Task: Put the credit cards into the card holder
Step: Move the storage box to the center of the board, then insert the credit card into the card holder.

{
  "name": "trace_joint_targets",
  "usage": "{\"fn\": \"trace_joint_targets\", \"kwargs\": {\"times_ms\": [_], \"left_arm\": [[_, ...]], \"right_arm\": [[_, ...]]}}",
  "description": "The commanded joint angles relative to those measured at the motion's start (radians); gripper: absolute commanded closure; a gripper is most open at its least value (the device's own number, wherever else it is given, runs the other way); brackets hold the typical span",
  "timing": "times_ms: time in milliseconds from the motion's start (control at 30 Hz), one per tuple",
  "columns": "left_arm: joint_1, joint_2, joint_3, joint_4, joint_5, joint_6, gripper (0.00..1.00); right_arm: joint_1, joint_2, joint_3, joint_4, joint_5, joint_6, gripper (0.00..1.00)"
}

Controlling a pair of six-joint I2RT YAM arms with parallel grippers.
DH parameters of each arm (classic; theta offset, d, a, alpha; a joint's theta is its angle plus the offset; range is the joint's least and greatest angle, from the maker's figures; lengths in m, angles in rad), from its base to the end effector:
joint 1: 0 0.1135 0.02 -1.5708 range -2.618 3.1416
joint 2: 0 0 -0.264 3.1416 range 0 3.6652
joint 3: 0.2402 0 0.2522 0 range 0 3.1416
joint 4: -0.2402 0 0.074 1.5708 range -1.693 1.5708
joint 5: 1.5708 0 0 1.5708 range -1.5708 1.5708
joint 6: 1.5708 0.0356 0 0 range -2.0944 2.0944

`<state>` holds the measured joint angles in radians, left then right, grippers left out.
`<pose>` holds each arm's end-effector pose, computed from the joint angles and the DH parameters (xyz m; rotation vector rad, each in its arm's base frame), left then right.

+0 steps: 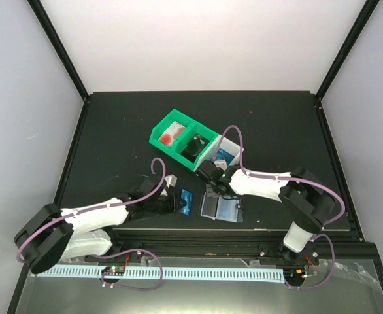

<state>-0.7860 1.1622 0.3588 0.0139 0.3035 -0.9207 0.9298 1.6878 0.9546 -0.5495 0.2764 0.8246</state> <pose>0.1369 -0.1521 0.1445 -0.0118 2.6428 -1.0836 0.1894 0.2376 0.1525 -0.0890 2.7454 0.0621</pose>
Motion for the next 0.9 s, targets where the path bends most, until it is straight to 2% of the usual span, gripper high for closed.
{"fn": "trace_joint_targets", "kwargs": {"times_ms": [0,300,567,667,867], "left_arm": [[-0.007,-0.033,-0.019,0.093,0.032,-0.047,0.98],[-0.068,0.071,0.006,0.313,0.064,-0.113,0.98],[-0.17,0.265,0.103,0.41,0.009,-0.139,0.99],[-0.186,0.31,0.104,0.49,0.012,-0.165,0.98],[-0.231,0.401,0.134,0.534,-0.037,-0.226,0.98]], "right_arm": [[-0.029,-0.033,0.027,-0.03,0.103,0.077,0.72],[-0.029,-0.351,-0.187,-0.102,0.007,0.126,0.51],[-0.024,-0.487,-0.371,-0.102,-0.116,0.151,0.49],[-0.024,-0.489,-0.395,-0.096,-0.125,0.152,0.49],[-0.023,-0.459,-0.426,-0.058,-0.156,0.142,0.5]]}}
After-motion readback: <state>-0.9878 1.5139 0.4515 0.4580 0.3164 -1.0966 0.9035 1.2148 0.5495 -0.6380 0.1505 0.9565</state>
